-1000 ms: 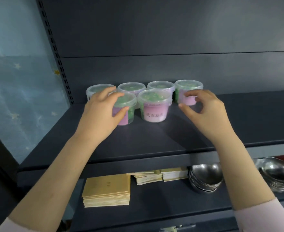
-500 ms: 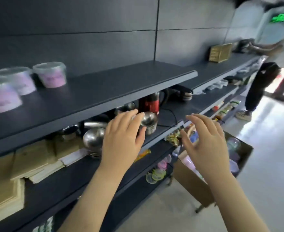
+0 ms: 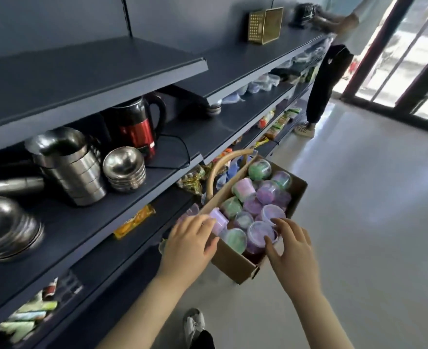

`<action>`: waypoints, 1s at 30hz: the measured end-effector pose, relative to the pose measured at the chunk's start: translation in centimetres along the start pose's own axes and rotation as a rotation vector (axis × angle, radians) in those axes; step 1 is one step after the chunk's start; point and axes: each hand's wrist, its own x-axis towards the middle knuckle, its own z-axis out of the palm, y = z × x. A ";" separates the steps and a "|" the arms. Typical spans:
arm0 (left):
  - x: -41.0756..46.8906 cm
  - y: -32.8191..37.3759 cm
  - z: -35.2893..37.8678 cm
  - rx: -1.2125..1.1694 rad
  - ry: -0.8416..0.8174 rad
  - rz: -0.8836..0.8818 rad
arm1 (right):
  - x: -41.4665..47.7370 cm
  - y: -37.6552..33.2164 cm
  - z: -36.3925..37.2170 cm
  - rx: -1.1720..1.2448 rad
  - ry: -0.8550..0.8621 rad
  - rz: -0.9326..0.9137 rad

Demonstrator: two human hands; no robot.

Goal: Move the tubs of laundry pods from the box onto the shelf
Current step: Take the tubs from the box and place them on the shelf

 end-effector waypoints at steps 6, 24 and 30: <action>5.4 -0.1 7.5 -0.066 -0.151 -0.046 | 5.5 6.7 3.1 -0.044 -0.133 0.075; 23.5 0.6 29.9 -0.171 -0.361 -0.553 | 29.9 29.9 16.7 0.104 -0.463 0.301; 28.6 -0.7 39.1 -0.239 -0.313 -0.771 | 38.5 35.4 26.0 0.194 -0.546 0.263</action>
